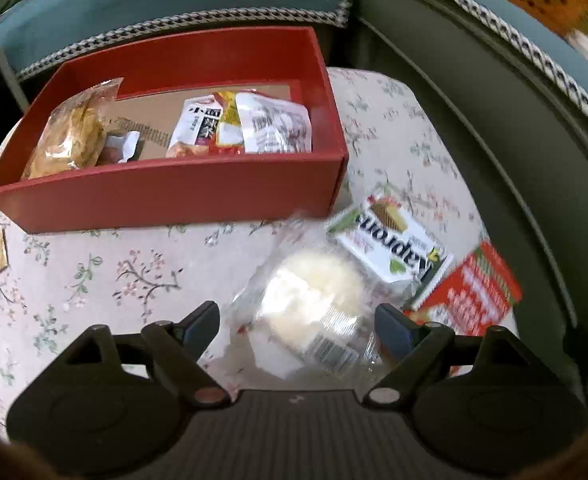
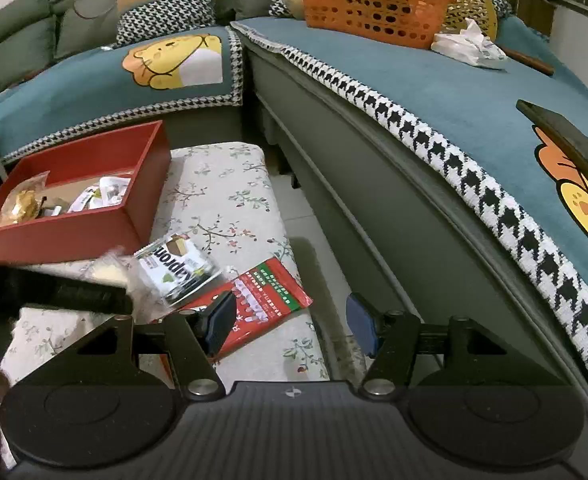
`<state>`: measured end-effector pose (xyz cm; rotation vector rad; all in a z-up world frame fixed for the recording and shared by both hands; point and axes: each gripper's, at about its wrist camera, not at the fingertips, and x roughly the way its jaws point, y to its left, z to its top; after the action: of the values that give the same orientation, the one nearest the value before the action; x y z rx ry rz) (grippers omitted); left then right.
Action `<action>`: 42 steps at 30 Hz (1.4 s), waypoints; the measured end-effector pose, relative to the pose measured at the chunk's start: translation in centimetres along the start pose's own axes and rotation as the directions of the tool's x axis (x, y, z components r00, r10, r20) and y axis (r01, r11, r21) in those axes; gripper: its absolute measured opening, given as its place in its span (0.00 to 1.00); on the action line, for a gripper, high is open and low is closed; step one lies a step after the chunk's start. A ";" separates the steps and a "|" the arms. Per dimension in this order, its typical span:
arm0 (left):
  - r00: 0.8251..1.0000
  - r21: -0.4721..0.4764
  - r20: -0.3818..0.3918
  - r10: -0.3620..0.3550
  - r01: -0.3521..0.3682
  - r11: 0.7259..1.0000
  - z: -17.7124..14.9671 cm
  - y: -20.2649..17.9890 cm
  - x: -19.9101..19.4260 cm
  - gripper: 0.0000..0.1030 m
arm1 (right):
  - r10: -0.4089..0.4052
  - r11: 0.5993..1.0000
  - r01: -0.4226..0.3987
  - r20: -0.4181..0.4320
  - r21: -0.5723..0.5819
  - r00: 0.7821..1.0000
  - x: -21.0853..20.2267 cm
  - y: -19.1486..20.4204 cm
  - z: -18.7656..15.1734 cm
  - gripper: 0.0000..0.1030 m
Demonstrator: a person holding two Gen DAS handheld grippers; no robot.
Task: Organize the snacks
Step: 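Move the left gripper to the wrapped white bun while the right moves to the red packet, then grasp the wrapped white bun with the left gripper while the right grasps the red packet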
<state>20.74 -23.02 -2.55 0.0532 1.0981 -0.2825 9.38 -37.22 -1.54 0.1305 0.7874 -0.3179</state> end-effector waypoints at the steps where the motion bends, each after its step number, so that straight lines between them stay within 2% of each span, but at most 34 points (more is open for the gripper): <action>1: 1.000 -0.009 0.012 0.007 -0.007 1.000 0.2 -0.3 0.0 0.87 | 0.005 1.000 -0.005 0.002 -0.001 1.000 -0.1 -0.1 0.0 0.66; 4: 1.000 -0.037 0.031 0.001 0.000 0.999 1.0 -1.0 0.3 0.88 | 0.020 1.000 -0.020 0.010 0.006 1.000 -0.3 -0.5 0.0 0.66; 7: 0.999 -0.017 0.030 0.031 -0.030 0.999 1.2 -1.6 1.0 0.91 | 0.026 1.000 -0.026 0.010 0.014 1.000 -0.3 -1.0 0.0 0.66; 12: 0.999 0.005 0.017 0.035 -0.036 0.999 0.3 -1.3 1.3 0.92 | 0.040 0.999 -0.040 0.007 0.020 0.999 -0.4 -1.4 0.1 0.66; 21: 0.995 0.032 -0.097 -0.006 0.009 0.999 -3.7 2.9 -1.1 0.91 | 0.092 0.996 -0.092 0.016 -0.021 0.996 -1.3 0.2 0.3 0.66; 27: 0.995 0.046 -0.097 0.005 -0.001 0.999 -6.5 5.7 -3.9 0.91 | 0.127 0.990 -0.126 0.009 -0.061 0.992 -1.6 1.7 0.3 0.66; 32: 0.995 -0.122 -0.093 -0.045 0.034 0.992 -8.5 9.3 -5.4 0.91 | 0.156 0.985 -0.155 0.007 -0.082 0.988 -2.0 2.7 0.3 0.67; 36: 0.997 -0.202 -0.060 -0.049 0.036 0.979 -9.8 10.1 -6.3 0.91 | 0.180 0.980 -0.178 0.019 -0.093 0.983 -2.4 3.1 0.4 0.69; 39: 0.994 -0.357 -0.030 -0.104 0.087 0.930 -9.6 10.1 -5.9 0.91 | 0.188 0.978 -0.185 0.022 -0.098 0.982 -2.5 3.4 0.4 0.69; 40: 0.994 -0.405 -0.027 -0.107 0.087 0.910 -9.2 10.0 -5.6 0.91 | 0.190 0.977 -0.187 0.023 -0.100 0.981 -2.5 3.4 0.4 0.69; 42: 0.995 -0.451 -0.011 -0.100 0.084 0.888 -8.6 9.6 -5.1 0.91 | 0.194 0.976 -0.191 0.023 -0.103 0.981 -2.6 3.3 0.3 0.69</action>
<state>13.56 -11.16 -2.89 -0.4125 1.1785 -0.1050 8.93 -33.60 0.49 0.1062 0.7499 -0.0961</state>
